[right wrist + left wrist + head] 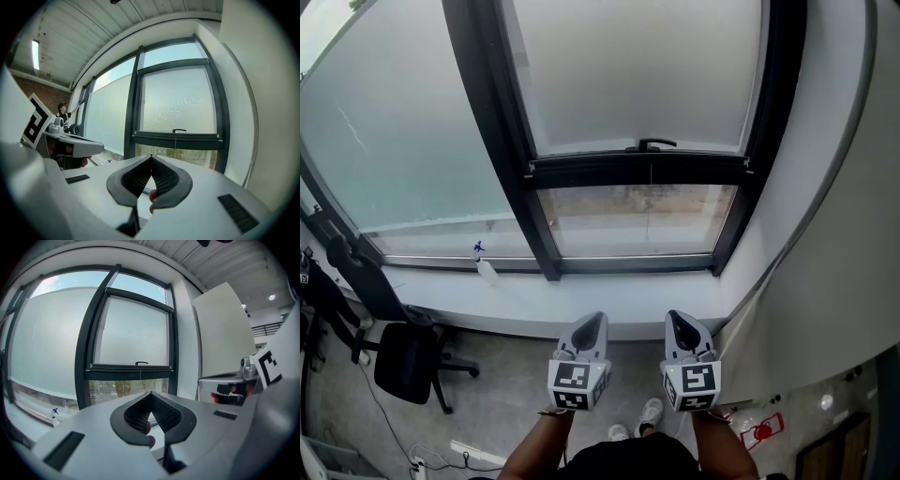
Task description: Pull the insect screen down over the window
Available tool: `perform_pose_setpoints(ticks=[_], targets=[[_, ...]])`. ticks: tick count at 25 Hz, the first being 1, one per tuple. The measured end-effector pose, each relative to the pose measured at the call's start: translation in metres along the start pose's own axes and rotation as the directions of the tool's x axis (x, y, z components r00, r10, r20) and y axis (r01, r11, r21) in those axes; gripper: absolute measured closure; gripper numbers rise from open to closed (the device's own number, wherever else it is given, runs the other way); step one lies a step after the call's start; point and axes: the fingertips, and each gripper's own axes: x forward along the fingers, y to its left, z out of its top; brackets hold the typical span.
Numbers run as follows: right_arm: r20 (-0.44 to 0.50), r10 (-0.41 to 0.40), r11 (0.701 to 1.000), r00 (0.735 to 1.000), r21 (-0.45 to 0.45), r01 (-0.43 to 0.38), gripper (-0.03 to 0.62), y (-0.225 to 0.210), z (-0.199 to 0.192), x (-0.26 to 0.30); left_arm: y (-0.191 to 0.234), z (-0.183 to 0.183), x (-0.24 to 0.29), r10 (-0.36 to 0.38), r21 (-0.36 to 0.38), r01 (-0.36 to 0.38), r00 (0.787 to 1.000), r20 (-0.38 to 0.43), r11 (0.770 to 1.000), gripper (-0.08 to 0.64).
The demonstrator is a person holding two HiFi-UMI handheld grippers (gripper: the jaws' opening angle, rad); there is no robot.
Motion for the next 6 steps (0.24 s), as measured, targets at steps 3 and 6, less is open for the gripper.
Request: perform_pose_setpoints(ticks=[3,6], targets=[[-0.007,-0.005,0.999,1.0,-0.032,0.005,0.588,0.0008,0.0045,-0.0022,0.0024,-0.0012,-0.0039,0.0,0.023,0.001,1.0,-0.014,1.0,0.557],[-0.004,-0.023,0.999,1.0,-0.043,0.023,0.588,-0.0011,0.0068,-0.004,0.0088,-0.0037,-0.0066,0.007,0.027,-0.006,1.0,-0.023,1.0,0.557]])
